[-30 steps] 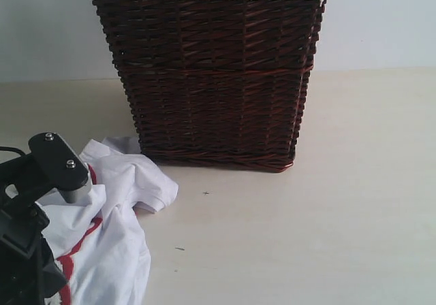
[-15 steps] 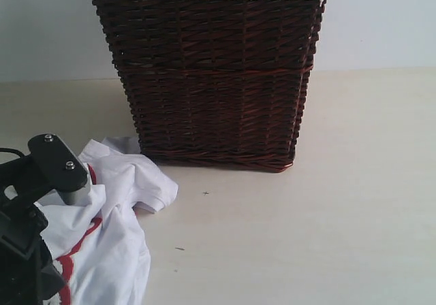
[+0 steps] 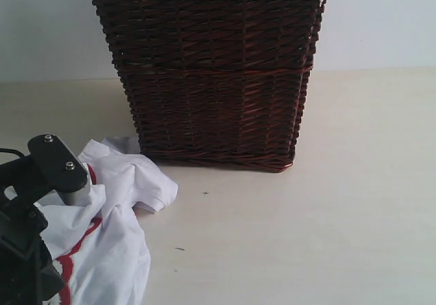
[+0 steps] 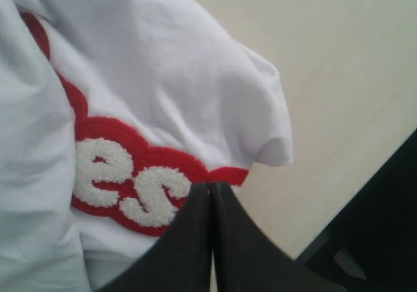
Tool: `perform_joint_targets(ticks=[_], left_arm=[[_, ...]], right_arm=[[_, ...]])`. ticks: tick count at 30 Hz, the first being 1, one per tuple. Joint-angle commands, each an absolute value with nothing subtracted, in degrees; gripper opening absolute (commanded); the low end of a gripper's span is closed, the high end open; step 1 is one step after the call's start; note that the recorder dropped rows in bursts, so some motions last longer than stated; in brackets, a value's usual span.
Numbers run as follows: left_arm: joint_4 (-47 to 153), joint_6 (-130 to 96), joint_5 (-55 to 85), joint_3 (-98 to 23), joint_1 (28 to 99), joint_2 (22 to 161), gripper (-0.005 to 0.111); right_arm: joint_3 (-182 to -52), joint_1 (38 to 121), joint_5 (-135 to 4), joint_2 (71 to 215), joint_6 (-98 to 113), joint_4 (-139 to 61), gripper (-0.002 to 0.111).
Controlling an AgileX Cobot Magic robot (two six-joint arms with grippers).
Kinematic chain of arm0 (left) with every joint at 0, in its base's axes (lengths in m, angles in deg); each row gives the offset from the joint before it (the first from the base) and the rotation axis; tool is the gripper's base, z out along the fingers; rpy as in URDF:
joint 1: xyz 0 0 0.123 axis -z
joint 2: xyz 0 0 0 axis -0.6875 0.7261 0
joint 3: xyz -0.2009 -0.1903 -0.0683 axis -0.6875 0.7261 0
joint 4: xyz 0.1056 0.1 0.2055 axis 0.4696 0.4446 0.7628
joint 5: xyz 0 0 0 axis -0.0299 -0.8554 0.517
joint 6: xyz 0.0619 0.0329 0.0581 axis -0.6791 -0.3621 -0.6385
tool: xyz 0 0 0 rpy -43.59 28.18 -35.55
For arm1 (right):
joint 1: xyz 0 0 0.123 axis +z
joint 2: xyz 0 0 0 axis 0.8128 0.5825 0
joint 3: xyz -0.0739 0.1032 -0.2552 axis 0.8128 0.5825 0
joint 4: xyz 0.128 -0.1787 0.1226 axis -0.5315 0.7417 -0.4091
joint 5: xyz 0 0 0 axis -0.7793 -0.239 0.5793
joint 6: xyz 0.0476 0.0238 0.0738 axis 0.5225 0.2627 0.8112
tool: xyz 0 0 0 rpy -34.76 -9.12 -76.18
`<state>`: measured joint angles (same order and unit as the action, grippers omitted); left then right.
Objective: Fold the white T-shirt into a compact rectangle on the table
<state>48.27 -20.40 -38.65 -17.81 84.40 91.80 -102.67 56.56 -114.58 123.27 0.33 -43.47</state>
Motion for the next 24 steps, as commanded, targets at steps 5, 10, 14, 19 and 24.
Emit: perform_joint_targets(ticks=[5, 10, 14, 19, 24], left_arm=[[48.43, -20.29, -38.87, -17.77, 84.66, 91.31, 0.000], [48.43, -20.40, -38.82, -17.77, 84.66, 91.31, 0.000], [48.43, -20.40, -38.58, -17.77, 84.66, 91.31, 0.000], [48.43, -20.29, -38.46, -17.77, 84.66, 91.31, 0.000], [48.43, -20.29, -38.46, -17.77, 84.66, 91.31, 0.000]], right_arm=[[-88.78, 60.04, -112.26, 123.48, -42.11, -89.80, 0.000], [-87.95, 71.78, -101.01, 125.48, -37.35, -85.13, 0.000], [-87.95, 83.43, -87.96, 132.80, -26.65, -74.32, 0.000], [-89.75, 93.46, -73.69, 145.77, -7.01, -56.30, 0.000], [-96.77, 97.83, -70.89, 159.67, 0.49, -44.04, 0.000]])
